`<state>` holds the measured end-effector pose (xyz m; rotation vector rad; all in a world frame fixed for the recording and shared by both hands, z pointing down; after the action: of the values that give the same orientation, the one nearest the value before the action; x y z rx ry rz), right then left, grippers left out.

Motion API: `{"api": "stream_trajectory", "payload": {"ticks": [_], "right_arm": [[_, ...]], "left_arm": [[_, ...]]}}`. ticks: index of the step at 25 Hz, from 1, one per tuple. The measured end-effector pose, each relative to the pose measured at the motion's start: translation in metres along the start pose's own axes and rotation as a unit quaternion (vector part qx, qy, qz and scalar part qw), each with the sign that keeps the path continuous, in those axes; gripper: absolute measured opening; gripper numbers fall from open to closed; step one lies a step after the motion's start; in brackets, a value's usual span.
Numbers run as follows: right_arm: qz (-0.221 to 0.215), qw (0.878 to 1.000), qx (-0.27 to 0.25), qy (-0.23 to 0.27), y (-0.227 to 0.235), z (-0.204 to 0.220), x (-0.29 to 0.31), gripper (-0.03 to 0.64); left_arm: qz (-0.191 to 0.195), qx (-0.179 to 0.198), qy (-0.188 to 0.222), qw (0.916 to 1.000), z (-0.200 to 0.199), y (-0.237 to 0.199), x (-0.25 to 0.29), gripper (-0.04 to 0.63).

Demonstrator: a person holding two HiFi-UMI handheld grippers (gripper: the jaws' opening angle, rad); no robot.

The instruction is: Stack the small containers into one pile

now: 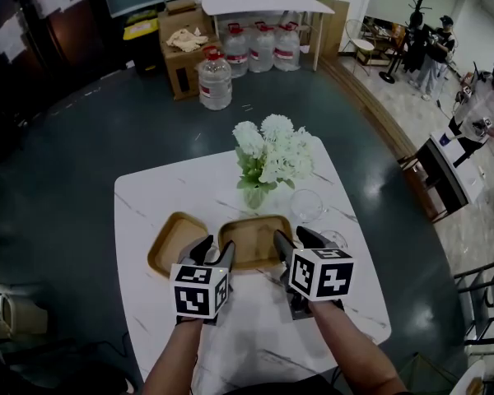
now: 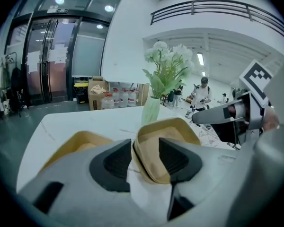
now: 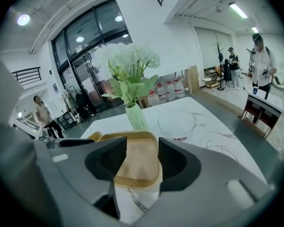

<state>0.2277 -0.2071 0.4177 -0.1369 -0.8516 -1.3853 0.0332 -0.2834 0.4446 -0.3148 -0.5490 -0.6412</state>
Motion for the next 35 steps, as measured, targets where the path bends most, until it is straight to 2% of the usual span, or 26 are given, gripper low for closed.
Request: {"api": "stream_trajectory", "payload": {"ticks": [5, 10, 12, 16, 19, 24, 29, 32, 35], "right_arm": [[-0.011, 1.000, -0.009, 0.013, -0.008, -0.001, -0.012, 0.169], [-0.024, 0.999, -0.038, 0.020, -0.024, 0.004, -0.015, -0.002], [-0.048, 0.998, -0.044, 0.024, -0.032, 0.007, -0.013, -0.002], [-0.101, 0.993, -0.056, 0.013, -0.056, 0.014, -0.006, -0.002], [-0.126, 0.989, -0.076, -0.001, -0.076, 0.019, 0.000, -0.002], [-0.168, 0.980, -0.104, -0.039, -0.107, 0.031, 0.013, -0.001], [-0.200, 0.969, -0.130, -0.066, -0.132, 0.044, 0.026, 0.000], [-0.209, 0.965, -0.138, -0.081, -0.138, 0.049, 0.031, 0.000], [-0.216, 0.961, -0.145, -0.096, -0.143, 0.055, 0.035, 0.000]], "left_arm": [[-0.013, 0.006, 0.024, 0.9996, -0.001, 0.001, -0.017, 0.163], [-0.031, 0.003, 0.039, 0.9988, 0.005, -0.005, -0.038, 0.118], [-0.037, 0.007, 0.044, 0.9983, 0.010, -0.010, -0.047, 0.095], [-0.055, 0.007, 0.032, 0.9979, 0.027, -0.024, -0.065, 0.095], [-0.068, 0.001, 0.020, 0.9975, 0.038, -0.031, -0.076, 0.095], [-0.090, 0.010, -0.002, 0.9959, 0.054, -0.037, -0.090, 0.095], [-0.095, 0.011, -0.020, 0.9953, 0.063, -0.043, -0.095, 0.100], [-0.098, 0.028, -0.035, 0.9942, 0.067, -0.041, -0.089, 0.115], [-0.100, 0.066, -0.059, 0.9911, 0.069, -0.038, -0.083, 0.124]]}}
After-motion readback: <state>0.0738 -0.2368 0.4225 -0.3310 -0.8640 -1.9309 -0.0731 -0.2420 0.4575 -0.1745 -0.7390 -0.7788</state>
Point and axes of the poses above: the fingertips, and each gripper's own axes: x forward along the fingers, y to its right, z out of its underside, the point moved 9 cm from there along -x, backward along the fingers, and after that the axes turned 6 degrees about x, right-handed, at the moved point
